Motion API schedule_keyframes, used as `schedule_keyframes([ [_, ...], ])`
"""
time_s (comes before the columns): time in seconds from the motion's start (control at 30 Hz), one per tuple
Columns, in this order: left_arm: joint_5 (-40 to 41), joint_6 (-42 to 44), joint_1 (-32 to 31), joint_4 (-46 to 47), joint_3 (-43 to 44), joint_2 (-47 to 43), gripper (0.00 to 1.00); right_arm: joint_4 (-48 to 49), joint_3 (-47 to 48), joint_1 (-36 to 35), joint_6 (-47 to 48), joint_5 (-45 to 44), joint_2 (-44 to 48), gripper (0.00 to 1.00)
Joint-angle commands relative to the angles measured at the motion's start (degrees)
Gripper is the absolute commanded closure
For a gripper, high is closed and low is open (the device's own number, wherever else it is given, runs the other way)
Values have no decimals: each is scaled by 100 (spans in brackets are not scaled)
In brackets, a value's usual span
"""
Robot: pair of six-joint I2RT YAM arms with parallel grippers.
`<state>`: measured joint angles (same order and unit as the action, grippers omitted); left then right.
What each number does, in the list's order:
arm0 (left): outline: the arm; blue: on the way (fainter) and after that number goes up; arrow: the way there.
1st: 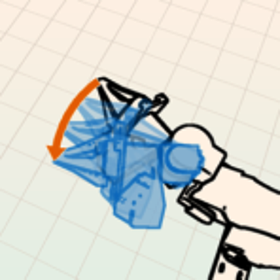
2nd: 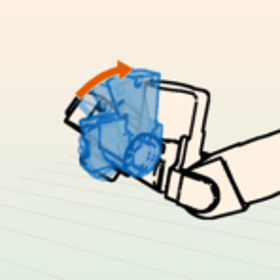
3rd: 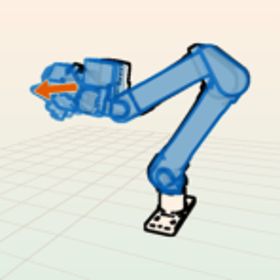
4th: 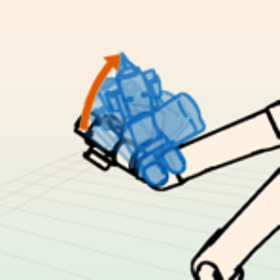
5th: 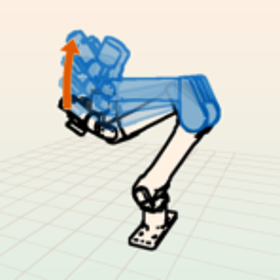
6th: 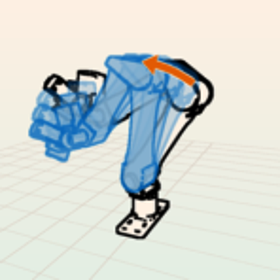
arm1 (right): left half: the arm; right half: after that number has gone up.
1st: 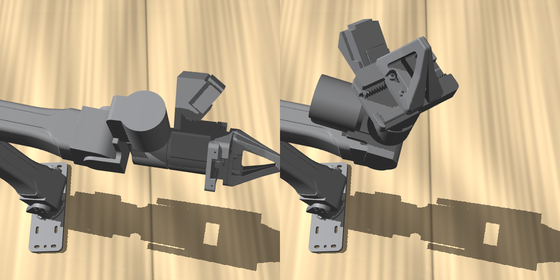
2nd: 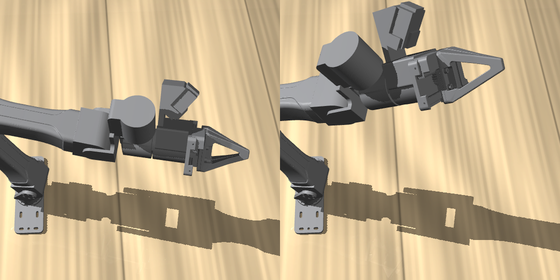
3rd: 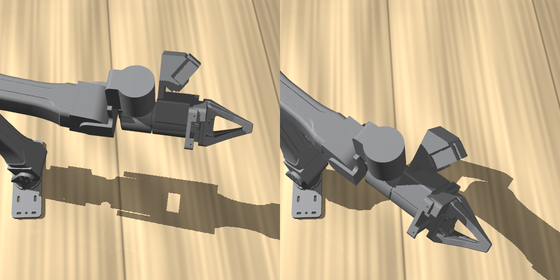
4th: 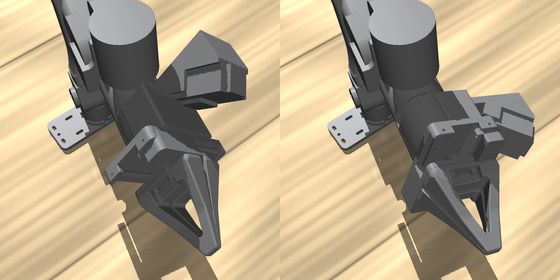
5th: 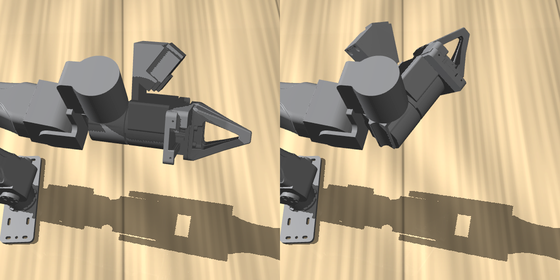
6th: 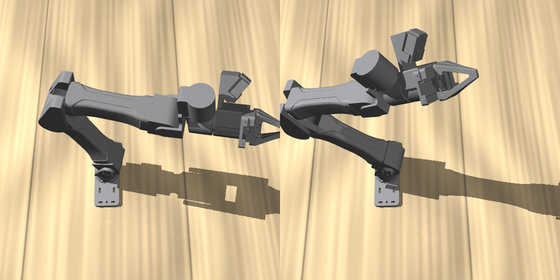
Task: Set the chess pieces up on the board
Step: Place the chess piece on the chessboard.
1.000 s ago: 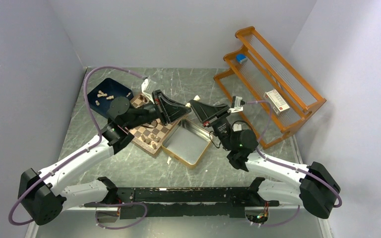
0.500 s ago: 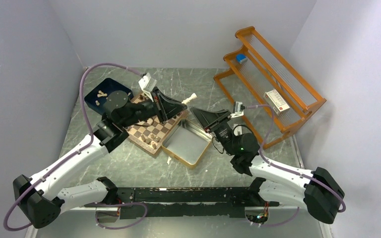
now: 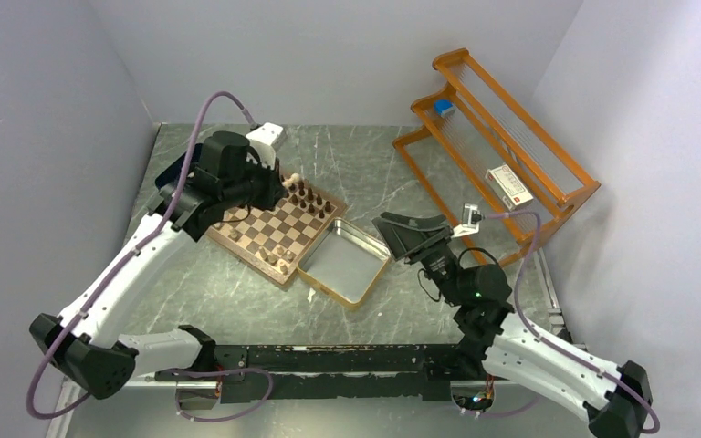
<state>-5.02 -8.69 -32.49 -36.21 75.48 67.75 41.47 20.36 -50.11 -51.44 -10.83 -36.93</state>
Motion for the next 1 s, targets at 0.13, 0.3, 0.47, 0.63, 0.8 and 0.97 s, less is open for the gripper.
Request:
schedule_keyframes([
  [0.13, 1641, 1112, 245, -1993, 451, 790, 95, -1835, 327, -24, 1541, -165, 1007, 0],
  [0.3, 1974, 1560, 243, -2566, 417, 1310, 95, -2316, 509, -22, 1939, -119, 1151, 0],
  [0.47, 2231, 1998, 243, -2666, 160, 1448, 95, -2357, 459, -25, 1895, -13, 1192, 0],
  [0.63, 2388, 2171, 249, -2923, 15, 1572, 95, -2305, 436, -25, 1771, 80, 1119, 0],
  [0.8, 2204, 2478, 195, -3044, -174, 1851, 95, -2408, 626, -25, 1829, 121, 1047, 0],
  [0.97, 2266, 2565, 173, -3158, -148, 2253, 95, -2367, 680, -21, 1856, 77, 1103, 0],
])
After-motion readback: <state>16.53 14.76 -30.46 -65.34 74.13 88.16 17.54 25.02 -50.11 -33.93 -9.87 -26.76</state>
